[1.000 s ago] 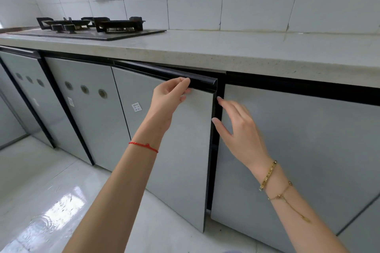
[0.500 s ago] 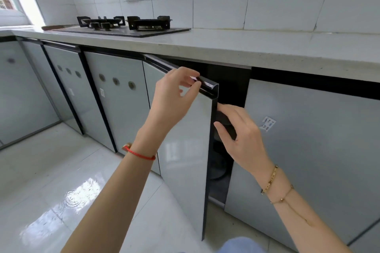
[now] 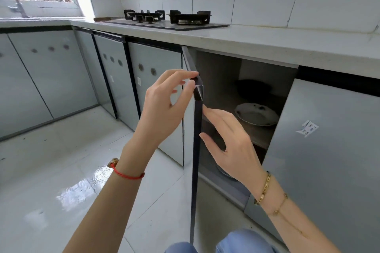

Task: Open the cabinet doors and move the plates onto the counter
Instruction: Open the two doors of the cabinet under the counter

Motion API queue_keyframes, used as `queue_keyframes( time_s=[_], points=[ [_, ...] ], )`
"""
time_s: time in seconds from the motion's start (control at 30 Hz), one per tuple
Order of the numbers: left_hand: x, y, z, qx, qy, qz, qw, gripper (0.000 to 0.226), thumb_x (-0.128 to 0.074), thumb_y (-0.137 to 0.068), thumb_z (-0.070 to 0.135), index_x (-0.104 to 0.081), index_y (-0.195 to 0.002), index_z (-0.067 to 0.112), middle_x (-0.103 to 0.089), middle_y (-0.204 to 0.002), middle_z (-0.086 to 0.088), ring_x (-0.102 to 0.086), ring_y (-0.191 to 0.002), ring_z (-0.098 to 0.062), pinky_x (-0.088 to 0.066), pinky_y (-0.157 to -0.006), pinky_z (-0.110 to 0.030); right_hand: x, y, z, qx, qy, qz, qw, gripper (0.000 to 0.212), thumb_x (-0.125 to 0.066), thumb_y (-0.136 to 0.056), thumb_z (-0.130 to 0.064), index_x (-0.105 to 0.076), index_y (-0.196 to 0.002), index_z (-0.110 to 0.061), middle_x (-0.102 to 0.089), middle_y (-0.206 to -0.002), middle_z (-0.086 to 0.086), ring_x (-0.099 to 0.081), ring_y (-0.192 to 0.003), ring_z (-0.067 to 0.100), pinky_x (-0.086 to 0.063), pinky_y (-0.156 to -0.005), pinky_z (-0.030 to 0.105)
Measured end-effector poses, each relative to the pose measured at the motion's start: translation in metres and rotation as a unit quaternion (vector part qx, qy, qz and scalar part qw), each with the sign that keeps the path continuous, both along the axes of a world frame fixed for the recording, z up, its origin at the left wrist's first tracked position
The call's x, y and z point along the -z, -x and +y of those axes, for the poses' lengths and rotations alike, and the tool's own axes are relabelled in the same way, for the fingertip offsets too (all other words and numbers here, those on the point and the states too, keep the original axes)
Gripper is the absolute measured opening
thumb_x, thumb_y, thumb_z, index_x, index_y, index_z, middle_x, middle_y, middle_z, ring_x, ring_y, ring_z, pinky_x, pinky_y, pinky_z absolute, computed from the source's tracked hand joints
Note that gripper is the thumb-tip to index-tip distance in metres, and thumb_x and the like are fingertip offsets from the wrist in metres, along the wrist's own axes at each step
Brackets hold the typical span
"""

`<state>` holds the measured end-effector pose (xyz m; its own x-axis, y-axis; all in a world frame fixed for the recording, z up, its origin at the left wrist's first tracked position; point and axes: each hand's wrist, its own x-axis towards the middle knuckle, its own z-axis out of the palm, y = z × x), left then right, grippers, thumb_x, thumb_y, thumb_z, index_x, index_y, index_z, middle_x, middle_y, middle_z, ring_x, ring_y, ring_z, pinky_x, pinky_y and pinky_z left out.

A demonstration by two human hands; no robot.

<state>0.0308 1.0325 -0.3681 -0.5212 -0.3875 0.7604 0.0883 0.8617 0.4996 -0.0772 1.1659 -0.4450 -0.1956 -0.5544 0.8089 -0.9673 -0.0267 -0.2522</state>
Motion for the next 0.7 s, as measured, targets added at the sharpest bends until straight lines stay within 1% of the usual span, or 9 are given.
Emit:
queue_keyframes(
  time_s=[0.13, 0.23, 0.37, 0.47, 0.57, 0.7],
  points=[
    [-0.001, -0.024, -0.019, -0.036, 0.009, 0.009, 0.999, 0.027, -0.05, -0.098, 0.031, -0.066, -0.118, 0.02, -0.066, -0.111, 0.011, -0.061, -0.107, -0.007, -0.052, -0.092, -0.031, 0.0, -0.015, -0.028, -0.052, -0.006, 0.002, 0.999, 0.048, -0.062, -0.092, -0.026, -0.052, -0.135, -0.009, -0.059, -0.13, 0.003, -0.051, -0.125, 0.011, -0.045, -0.105, 0.03],
    [-0.002, -0.043, -0.035, -0.072, 0.025, 0.01, 0.997, 0.028, -0.056, -0.095, 0.035, -0.067, -0.116, 0.021, -0.067, -0.109, 0.011, -0.061, -0.107, -0.007, -0.051, -0.093, -0.031, 0.0, -0.028, -0.053, -0.085, -0.021, 0.013, 0.996, 0.052, -0.062, -0.092, -0.027, -0.047, -0.138, -0.008, -0.057, -0.133, 0.003, -0.049, -0.127, 0.011, -0.042, -0.107, 0.027],
    [-0.003, -0.065, -0.057, -0.146, 0.058, 0.026, 0.987, 0.022, -0.061, -0.093, 0.029, -0.07, -0.109, 0.019, -0.069, -0.104, 0.01, -0.062, -0.103, -0.005, -0.049, -0.092, -0.022, 0.002, -0.044, -0.088, -0.118, -0.037, 0.036, 0.992, 0.057, -0.058, -0.094, -0.03, -0.039, -0.143, -0.009, -0.05, -0.14, 0.002, -0.043, -0.132, 0.01, -0.037, -0.111, 0.025],
    [-0.004, -0.08, -0.075, -0.195, 0.075, 0.031, 0.977, 0.018, -0.063, -0.091, 0.025, -0.072, -0.105, 0.018, -0.069, -0.099, 0.013, -0.062, -0.098, -0.003, -0.046, -0.089, -0.014, 0.003, -0.054, -0.114, -0.131, -0.05, 0.048, 0.989, 0.06, -0.057, -0.094, -0.029, -0.034, -0.146, -0.011, -0.046, -0.143, 0.002, -0.041, -0.134, 0.011, -0.038, -0.11, 0.029],
    [-0.005, -0.091, -0.096, -0.235, 0.088, 0.014, 0.968, 0.017, -0.062, -0.091, 0.023, -0.073, -0.104, 0.019, -0.067, -0.096, 0.016, -0.058, -0.095, -0.001, -0.04, -0.086, -0.007, 0.001, -0.061, -0.141, -0.142, -0.062, 0.06, 0.986, 0.061, -0.055, -0.095, -0.03, -0.031, -0.147, -0.012, -0.045, -0.145, 0.002, -0.04, -0.135, 0.012, -0.04, -0.108, 0.034],
    [-0.011, -0.104, -0.124, -0.269, 0.089, -0.031, 0.959, 0.019, -0.061, -0.092, 0.021, -0.072, -0.107, 0.021, -0.071, -0.1, 0.01, -0.057, -0.099, -0.002, -0.036, -0.088, -0.003, -0.004, -0.068, -0.176, -0.154, -0.074, 0.076, 0.982, 0.062, -0.053, -0.095, -0.032, -0.029, -0.148, -0.014, -0.042, -0.147, 0.001, -0.038, -0.136, 0.014, -0.039, -0.109, 0.036]
  ],
)
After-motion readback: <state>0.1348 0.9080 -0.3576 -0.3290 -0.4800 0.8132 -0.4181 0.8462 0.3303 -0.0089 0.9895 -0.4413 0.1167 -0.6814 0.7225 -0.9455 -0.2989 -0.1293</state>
